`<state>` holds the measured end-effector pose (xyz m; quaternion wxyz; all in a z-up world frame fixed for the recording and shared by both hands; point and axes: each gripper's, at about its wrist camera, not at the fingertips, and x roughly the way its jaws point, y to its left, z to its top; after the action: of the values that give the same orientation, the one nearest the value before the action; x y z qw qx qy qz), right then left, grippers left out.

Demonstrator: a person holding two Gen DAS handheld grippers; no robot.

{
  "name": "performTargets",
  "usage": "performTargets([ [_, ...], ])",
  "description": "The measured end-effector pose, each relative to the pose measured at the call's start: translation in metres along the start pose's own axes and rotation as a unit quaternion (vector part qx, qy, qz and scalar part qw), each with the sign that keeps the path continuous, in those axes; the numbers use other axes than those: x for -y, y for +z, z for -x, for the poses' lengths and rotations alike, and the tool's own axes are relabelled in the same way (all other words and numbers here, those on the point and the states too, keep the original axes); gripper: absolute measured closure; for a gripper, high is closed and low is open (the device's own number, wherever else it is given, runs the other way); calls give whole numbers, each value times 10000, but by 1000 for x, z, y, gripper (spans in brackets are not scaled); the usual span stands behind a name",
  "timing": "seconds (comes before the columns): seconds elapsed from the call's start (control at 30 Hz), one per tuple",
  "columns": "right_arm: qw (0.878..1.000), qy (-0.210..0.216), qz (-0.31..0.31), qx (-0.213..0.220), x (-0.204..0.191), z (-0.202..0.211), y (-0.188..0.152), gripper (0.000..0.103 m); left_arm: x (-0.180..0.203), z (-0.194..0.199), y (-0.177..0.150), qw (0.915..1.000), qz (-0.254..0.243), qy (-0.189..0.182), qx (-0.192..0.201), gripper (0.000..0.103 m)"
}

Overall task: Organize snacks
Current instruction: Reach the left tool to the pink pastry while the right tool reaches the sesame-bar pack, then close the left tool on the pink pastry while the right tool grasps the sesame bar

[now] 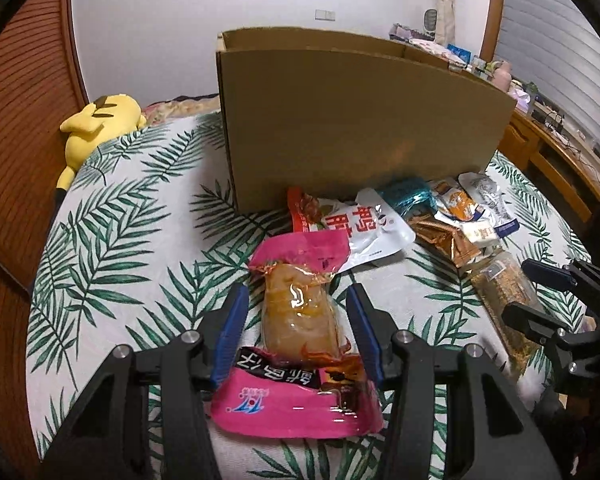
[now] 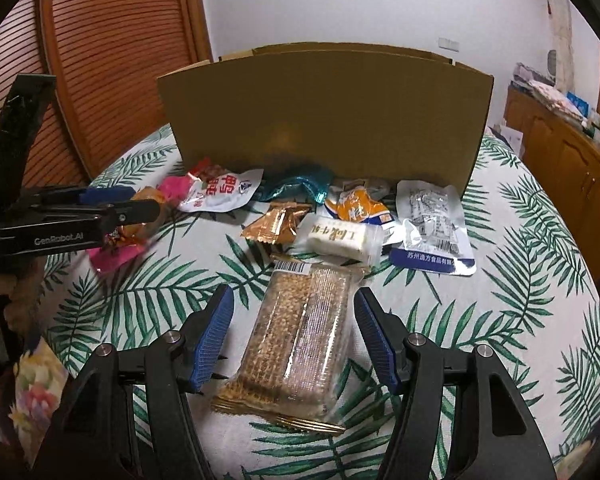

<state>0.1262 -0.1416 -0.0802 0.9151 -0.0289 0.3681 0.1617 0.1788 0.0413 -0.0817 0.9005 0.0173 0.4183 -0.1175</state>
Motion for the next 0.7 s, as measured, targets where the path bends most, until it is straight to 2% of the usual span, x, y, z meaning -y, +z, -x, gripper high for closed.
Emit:
performTargets([
  [0.2, 10000, -19, 3, -77, -1, -4, -5, 39, -3, -10, -2, 9998, 135, -63, -156, 52],
  [0.57, 9998, -80, -83, -185, -1, -4, -16, 39, -2, -10, -6, 9996, 216, -52, -151, 52],
  [0.7, 9995, -190, -55, -252, -1, -2, -17, 45, -2, -2, -9, 9997, 216, -138, -43, 64],
])
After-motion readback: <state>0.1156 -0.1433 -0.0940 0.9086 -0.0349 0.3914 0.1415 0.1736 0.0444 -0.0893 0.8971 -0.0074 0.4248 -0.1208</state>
